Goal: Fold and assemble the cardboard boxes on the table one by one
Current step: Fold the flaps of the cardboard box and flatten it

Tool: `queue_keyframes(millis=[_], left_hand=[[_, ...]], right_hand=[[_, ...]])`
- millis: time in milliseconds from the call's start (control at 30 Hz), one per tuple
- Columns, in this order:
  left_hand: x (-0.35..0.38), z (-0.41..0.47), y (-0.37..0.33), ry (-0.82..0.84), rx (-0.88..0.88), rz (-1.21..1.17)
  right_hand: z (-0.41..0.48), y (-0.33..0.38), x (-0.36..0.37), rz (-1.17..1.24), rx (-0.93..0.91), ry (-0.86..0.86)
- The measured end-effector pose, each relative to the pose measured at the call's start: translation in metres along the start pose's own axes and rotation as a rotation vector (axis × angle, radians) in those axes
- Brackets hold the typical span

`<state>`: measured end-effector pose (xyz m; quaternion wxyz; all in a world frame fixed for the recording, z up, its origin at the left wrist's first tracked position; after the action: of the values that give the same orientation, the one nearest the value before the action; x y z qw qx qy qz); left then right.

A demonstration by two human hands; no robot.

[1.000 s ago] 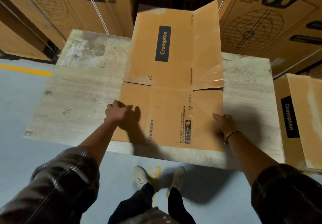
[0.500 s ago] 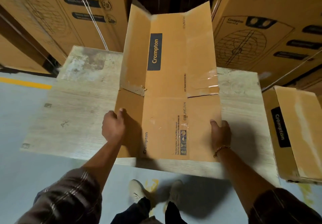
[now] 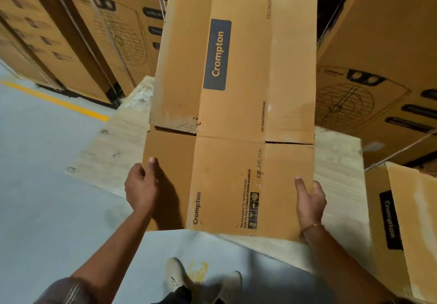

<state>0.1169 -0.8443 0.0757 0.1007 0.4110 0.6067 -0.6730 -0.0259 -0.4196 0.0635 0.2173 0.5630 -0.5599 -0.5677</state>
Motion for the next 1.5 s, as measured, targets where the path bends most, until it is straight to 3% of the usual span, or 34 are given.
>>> queue_keyframes(millis=[333, 833, 1133, 1500], left_hand=[[-0.13, 0.04, 0.098, -0.163, -0.189, 0.062], [-0.326, 0.201, 0.262, -0.208, -0.285, 0.176], [-0.357, 0.331, 0.299, -0.195, -0.301, 0.231], [-0.364, 0.507, 0.328, -0.135, -0.312, 0.315]], right_hand=[[-0.08, 0.015, 0.122, -0.081, -0.093, 0.296], [-0.297, 0.056, 0.355, -0.091, -0.148, 0.479], [-0.335, 0.079, 0.488, -0.134, -0.16, 0.512], [-0.361, 0.107, 0.64, -0.198, -0.074, 0.436]])
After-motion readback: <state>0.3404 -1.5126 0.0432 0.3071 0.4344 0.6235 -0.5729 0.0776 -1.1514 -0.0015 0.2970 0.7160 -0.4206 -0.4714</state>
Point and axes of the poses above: each hand's wrist, its own z-axis towards the middle knuckle, its own x-axis out of the palm, y = z × x, the point moved 5 cm from there along z, towards the middle knuckle, and after that the axes turned 9 degrees about z, right-handed, at the moved point
